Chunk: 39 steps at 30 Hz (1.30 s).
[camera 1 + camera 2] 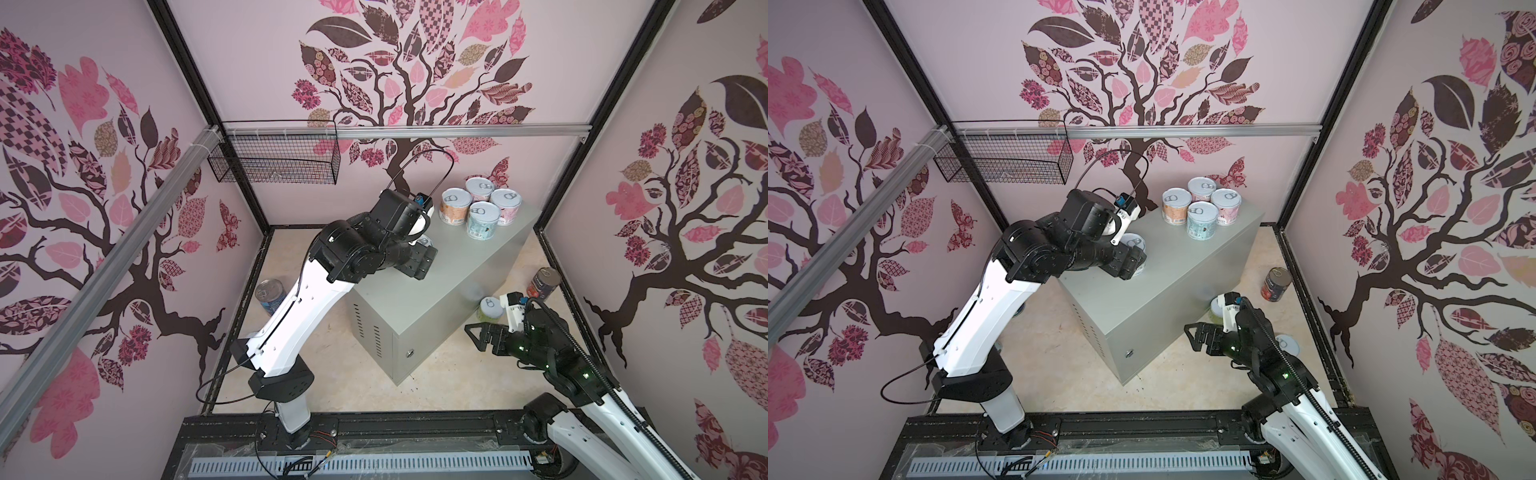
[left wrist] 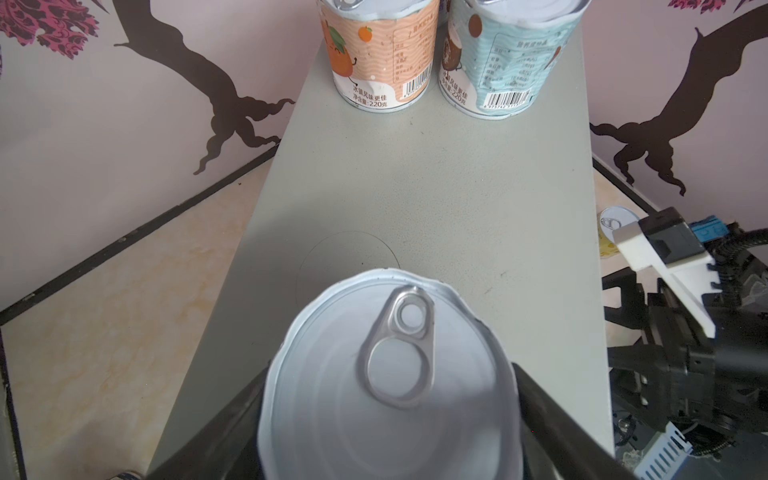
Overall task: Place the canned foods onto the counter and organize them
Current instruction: 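Carry the white-lidded can with the left gripper over the box top toward the grouped cans, then lower the white-lidded can beside the grouped cans with the left gripper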
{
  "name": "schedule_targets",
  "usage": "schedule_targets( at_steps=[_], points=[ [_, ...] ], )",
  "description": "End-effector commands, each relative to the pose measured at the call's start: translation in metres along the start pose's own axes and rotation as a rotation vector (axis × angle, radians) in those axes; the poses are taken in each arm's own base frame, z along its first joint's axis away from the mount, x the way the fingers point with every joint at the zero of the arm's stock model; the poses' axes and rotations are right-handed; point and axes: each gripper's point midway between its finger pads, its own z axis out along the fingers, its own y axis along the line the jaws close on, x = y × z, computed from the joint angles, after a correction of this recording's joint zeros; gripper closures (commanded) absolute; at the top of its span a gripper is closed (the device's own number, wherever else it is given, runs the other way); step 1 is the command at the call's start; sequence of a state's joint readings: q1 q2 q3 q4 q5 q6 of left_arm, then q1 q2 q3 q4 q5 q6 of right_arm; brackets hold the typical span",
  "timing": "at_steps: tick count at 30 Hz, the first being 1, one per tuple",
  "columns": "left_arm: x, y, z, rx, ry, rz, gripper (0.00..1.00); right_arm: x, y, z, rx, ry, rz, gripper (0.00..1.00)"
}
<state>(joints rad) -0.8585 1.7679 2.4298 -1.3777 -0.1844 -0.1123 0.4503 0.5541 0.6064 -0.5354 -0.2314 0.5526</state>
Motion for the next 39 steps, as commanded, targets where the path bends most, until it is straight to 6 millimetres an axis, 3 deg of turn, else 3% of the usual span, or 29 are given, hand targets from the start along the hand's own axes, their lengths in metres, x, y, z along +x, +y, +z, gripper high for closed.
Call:
schedule_targets(
  at_steps=[1, 4, 16, 23, 33, 39],
  points=[
    [-0.016, 0.001, -0.011, -0.007, -0.068, -0.001, 0.12, 0.0, -0.001, -0.001, 0.003, -0.007, -0.003, 0.0],
    [-0.019, 0.003, -0.016, -0.01, -0.096, -0.006, 0.04, 0.0, -0.001, -0.001, 0.004, -0.007, -0.003, 0.0],
    [-0.017, 0.002, -0.032, 0.059, -0.249, -0.079, 0.03, 0.001, -0.002, -0.001, 0.007, -0.002, 0.008, 0.0],
    [-0.002, -0.008, -0.017, 0.123, -0.224, -0.084, 0.03, 0.003, -0.003, 0.0, 0.008, 0.004, 0.01, 0.0],
    [0.004, -0.003, 0.0, 0.128, -0.212, -0.115, 0.05, 0.004, -0.005, 0.002, 0.009, 0.008, 0.013, 0.0],
    [0.005, 0.0, 0.003, 0.143, -0.208, -0.131, 0.19, 0.005, -0.005, 0.004, 0.01, 0.011, 0.013, 0.0]
  ],
)
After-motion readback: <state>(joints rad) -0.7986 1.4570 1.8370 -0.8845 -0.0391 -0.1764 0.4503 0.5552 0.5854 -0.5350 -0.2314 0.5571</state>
